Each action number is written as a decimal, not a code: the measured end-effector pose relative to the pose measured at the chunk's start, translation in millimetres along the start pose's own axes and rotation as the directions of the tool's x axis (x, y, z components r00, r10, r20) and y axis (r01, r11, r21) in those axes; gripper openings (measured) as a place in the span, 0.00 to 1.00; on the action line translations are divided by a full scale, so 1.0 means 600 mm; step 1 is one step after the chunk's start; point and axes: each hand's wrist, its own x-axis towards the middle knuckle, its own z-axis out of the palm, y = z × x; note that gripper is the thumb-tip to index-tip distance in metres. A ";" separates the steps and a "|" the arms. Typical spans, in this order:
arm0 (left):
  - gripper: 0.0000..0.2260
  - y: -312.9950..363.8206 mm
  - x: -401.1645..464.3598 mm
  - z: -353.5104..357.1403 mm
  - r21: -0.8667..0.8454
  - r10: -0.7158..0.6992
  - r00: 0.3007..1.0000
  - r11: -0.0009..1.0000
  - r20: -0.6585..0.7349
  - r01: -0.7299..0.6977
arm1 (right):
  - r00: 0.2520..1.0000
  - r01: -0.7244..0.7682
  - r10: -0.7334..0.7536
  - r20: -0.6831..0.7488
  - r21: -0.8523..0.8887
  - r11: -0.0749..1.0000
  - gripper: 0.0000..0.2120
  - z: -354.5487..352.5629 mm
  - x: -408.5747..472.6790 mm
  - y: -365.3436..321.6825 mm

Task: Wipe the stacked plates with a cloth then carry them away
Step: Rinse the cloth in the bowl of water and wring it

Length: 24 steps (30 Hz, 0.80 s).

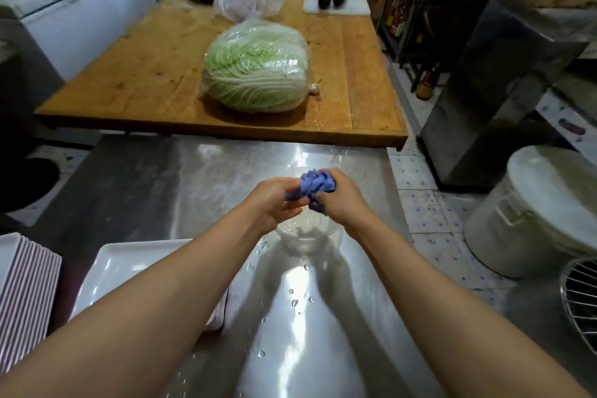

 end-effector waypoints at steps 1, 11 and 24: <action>0.06 0.000 -0.005 -0.001 0.046 0.004 1.000 0.999 0.007 -0.004 | 1.000 -0.010 0.010 -0.008 0.016 1.000 0.23 -0.002 -0.005 -0.001; 0.06 -0.004 -0.079 -0.047 0.356 0.311 0.950 0.885 0.029 -0.300 | 0.993 0.114 -0.116 -0.012 -0.080 0.990 0.08 -0.001 -0.064 -0.032; 0.16 0.004 -0.201 -0.186 0.116 0.136 0.991 0.984 0.003 -0.135 | 0.986 0.154 -0.154 0.070 -0.004 0.988 0.10 0.092 -0.172 -0.125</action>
